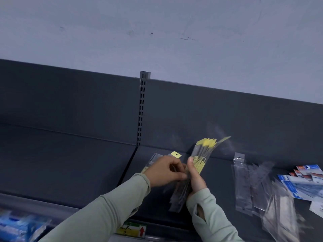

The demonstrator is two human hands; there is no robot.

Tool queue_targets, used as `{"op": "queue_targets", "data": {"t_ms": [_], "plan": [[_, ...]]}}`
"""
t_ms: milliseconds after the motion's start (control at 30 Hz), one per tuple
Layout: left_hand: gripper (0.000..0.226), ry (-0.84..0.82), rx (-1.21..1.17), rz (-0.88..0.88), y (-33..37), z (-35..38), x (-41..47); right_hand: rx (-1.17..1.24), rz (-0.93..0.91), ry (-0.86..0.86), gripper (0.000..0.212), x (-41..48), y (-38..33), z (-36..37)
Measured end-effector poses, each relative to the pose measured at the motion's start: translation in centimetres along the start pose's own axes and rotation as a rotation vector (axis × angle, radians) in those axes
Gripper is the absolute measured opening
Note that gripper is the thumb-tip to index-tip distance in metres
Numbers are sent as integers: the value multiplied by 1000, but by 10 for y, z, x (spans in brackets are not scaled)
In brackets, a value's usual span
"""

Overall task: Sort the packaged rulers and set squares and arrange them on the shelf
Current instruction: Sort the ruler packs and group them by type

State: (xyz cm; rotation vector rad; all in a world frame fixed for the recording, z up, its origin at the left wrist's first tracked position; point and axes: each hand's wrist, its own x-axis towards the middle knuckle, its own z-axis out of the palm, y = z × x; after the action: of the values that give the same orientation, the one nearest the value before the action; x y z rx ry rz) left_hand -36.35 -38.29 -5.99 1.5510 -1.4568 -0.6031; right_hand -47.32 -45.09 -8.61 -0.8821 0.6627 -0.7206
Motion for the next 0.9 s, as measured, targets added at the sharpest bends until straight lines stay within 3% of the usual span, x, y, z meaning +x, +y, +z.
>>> {"op": "queue_targets", "data": {"t_ms": [100, 200, 300, 367, 600, 800, 900], "plan": [[13, 113, 4, -77, -1, -7, 3, -16, 6, 71, 56, 4, -3, -4], [17, 275, 409, -273, -13, -22, 7, -56, 8, 81, 47, 2, -7, -5], [45, 34, 802, -475, -20, -27, 5, -100, -6, 68, 51, -1, -9, -2], [56, -40, 855, -565, -22, -25, 4, -64, 15, 71, 50, -1, -10, 1], [20, 99, 548, -577, -28, -36, 5, 31, 67, 73, 46, -4, -6, 1], [16, 345, 270, -466, -21, -39, 6, 16, 74, 54, 45, -1, -2, -2], [19, 294, -86, -456, -6, -31, 9, -17, 48, 30, 42, 1, 0, -2]]}}
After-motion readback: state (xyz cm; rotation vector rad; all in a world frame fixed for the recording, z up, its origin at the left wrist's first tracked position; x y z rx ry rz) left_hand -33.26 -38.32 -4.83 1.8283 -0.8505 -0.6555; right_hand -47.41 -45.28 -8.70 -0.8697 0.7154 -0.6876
